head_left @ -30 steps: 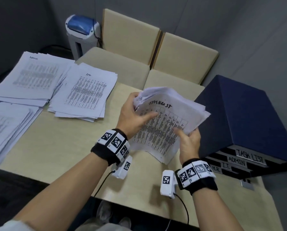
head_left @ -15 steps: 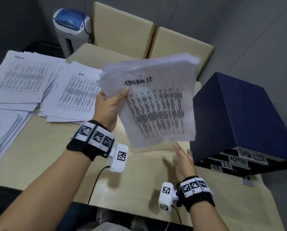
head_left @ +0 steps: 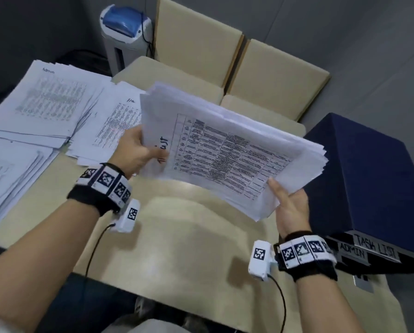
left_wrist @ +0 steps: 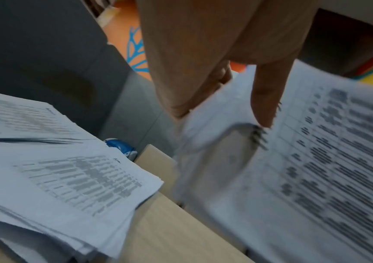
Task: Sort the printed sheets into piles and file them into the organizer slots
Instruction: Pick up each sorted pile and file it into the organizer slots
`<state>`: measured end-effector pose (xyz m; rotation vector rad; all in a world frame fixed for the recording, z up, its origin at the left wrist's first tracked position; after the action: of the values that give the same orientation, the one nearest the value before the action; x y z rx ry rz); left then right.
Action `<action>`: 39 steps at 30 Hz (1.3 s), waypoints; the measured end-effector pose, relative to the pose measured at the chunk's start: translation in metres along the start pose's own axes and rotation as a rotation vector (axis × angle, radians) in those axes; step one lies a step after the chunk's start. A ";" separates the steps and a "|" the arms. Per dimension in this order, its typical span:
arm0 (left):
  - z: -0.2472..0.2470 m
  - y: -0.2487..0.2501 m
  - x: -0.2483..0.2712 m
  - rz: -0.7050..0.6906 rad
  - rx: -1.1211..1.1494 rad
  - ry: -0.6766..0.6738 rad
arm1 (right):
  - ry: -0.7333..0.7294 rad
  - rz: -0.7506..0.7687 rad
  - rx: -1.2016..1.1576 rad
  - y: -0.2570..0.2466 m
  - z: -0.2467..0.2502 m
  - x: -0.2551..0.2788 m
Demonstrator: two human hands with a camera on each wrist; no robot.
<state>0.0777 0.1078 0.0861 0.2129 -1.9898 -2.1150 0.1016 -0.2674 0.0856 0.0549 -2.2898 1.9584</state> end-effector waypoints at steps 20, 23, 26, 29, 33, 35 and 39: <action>-0.018 -0.030 -0.010 0.069 0.108 0.402 | 0.359 0.123 0.103 0.009 0.006 -0.015; -0.013 -0.035 -0.015 0.086 0.054 0.460 | 0.362 0.142 0.186 0.012 0.010 -0.020; -0.008 -0.037 -0.022 0.066 0.044 0.425 | 0.303 0.088 0.132 0.015 0.012 -0.024; -0.016 -0.046 -0.022 0.081 0.013 0.275 | 0.159 0.048 0.164 0.019 0.007 -0.028; -0.030 -0.067 -0.013 0.165 0.008 0.198 | -0.011 0.043 0.388 0.033 -0.004 -0.028; -0.033 -0.069 -0.014 0.165 0.051 0.181 | -0.021 0.074 0.392 0.032 -0.007 -0.030; -0.028 -0.049 -0.020 0.096 0.068 0.094 | -0.104 0.164 0.490 0.023 -0.015 -0.035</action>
<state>0.1009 0.0882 0.0345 0.2197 -1.9784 -1.9450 0.1345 -0.2513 0.0608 0.0168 -1.8628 2.6140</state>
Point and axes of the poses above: each hand's wrist, its own x-axis away from the middle knuckle, its own z-axis out of the back of the hand, y = z × x, the point moved 10 cm from there along -x, towards the middle knuckle, and after that the axes turned 4 degrees about -x, right-handed, at the moved point
